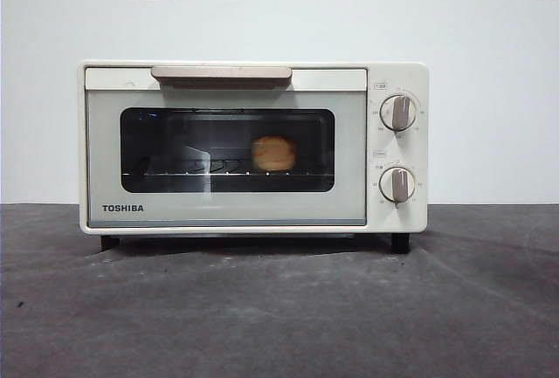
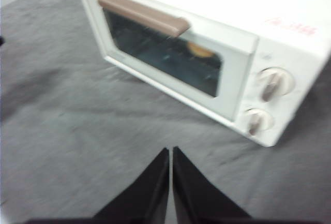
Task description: The left arm flap open the oven, the right arm pick bread and place it into oven, the left arm flap close the oven
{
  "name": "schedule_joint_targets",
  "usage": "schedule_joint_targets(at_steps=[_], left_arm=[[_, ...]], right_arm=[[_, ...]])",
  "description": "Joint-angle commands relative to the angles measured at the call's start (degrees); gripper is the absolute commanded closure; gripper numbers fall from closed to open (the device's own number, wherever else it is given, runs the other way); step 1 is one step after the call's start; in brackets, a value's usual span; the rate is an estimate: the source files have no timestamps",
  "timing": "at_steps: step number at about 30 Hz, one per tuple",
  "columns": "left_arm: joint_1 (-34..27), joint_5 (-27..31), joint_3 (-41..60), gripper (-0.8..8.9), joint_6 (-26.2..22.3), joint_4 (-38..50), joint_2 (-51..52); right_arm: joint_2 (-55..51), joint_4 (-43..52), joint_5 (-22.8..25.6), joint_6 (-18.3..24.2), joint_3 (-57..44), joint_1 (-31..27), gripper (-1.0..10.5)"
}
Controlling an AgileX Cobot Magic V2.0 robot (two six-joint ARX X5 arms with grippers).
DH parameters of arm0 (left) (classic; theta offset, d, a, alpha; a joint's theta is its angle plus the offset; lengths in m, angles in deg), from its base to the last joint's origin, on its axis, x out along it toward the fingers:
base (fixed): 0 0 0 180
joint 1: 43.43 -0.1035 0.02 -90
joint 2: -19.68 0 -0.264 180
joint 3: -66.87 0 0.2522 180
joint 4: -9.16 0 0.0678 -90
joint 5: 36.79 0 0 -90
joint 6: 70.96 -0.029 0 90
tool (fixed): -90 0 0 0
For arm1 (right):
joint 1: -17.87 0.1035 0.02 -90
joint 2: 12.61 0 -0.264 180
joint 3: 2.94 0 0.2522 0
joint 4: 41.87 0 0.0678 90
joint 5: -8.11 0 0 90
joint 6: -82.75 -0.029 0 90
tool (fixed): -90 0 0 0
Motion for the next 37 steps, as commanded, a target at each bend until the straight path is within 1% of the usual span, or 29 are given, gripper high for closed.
schedule_joint_targets(at_steps=[1,3,5,10,12,16,19,22,32,34,37], left_arm=[[-0.11,0.11,1.18,7.97,0.13,-0.31,0.11],[-0.11,0.11,1.18,7.97,0.13,-0.31,0.11],[-0.11,0.11,1.18,7.97,0.13,-0.33,0.11],[-0.11,0.11,1.18,7.97,0.13,-0.31,0.11],[-0.11,0.11,1.18,7.97,0.13,-0.31,0.11],[-0.11,0.11,1.18,7.97,0.13,-0.31,0.11],[-0.11,0.11,1.18,7.97,0.13,-0.31,0.11],[-0.11,0.11,1.18,7.97,0.13,-0.33,0.11],[-0.11,0.11,1.18,7.97,0.13,-0.33,0.11],[-0.11,0.11,1.18,7.97,0.13,-0.31,0.11],[-0.11,0.11,1.18,7.97,0.13,-0.31,0.11]], right_arm=[[-2.56,1.88,3.72,3.41,-0.02,-1.95,9.4],[-4.74,4.31,3.48,4.50,-1.57,-5.51,9.4],[-7.87,7.54,3.41,4.59,-4.42,-9.94,9.4],[-17.33,18.51,3.28,5.05,-15.43,-21.44,9.4],[-20.74,23.02,3.26,6.16,-19.91,-25.18,9.4],[-26.58,31.82,3.26,6.25,-28.50,-31.19,9.4],[-30.03,35.74,3.26,6.25,-33.57,-33.86,9.4],[-32.96,37.42,3.30,6.08,-37.64,-35.54,9.4],[-38.42,37.46,3.41,5.31,-45.77,-39.19,9.4],[-39.28,37.38,3.72,4.42,-46.93,-39.50,9.4],[-40.00,34.67,3.74,4.11,-47.32,-39.78,9.4]])
